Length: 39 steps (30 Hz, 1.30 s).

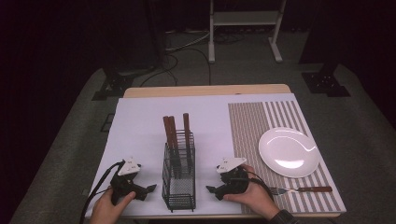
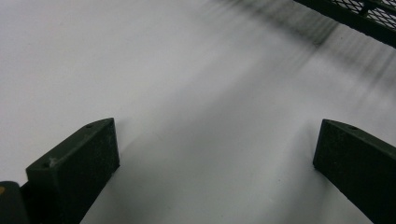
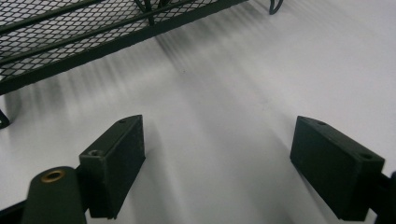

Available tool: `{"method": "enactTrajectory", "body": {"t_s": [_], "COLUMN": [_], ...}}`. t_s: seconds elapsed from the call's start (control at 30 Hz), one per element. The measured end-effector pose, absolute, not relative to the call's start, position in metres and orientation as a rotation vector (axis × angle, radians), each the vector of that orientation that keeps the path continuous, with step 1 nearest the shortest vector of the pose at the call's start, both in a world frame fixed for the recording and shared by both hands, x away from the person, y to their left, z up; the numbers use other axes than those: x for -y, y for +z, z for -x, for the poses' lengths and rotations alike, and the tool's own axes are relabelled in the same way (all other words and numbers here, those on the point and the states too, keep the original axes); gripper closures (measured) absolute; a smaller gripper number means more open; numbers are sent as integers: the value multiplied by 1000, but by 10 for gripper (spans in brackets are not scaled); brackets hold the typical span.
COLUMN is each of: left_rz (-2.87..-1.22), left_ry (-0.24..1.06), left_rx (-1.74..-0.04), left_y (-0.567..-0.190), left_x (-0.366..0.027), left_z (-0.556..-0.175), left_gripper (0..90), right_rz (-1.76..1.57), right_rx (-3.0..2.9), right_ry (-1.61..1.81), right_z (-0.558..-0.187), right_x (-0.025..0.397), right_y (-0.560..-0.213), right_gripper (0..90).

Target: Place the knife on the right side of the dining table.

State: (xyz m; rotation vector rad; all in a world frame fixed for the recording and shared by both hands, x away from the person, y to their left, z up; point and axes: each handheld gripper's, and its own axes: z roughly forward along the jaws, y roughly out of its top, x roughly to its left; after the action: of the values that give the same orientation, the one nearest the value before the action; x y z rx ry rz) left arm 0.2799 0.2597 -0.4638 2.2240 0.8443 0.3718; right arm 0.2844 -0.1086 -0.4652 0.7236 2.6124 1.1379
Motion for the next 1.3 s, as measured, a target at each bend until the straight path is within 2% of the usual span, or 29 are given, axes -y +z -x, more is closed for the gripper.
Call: {"method": "enactTrajectory", "body": {"t_s": [0.1, 0.17, 1.3], "left_rz": [-2224, -2224, -2225], "left_ry": [372, 372, 371], "left_rx": [-844, -844, -845], "left_y": [-464, -464, -464], "left_x": [-260, -260, -260], "left_z": [-280, -280, -280], "left_gripper": [0, 0, 0], "right_rz": [-727, -725, -826], "right_rx": [-2613, -2621, -2565], "right_ry": [1139, 1144, 1235], "right_z": [-285, -285, -300], "right_x": [108, 108, 114], "right_y": [-465, -465, -437], "right_gripper": [157, 125, 130]}}
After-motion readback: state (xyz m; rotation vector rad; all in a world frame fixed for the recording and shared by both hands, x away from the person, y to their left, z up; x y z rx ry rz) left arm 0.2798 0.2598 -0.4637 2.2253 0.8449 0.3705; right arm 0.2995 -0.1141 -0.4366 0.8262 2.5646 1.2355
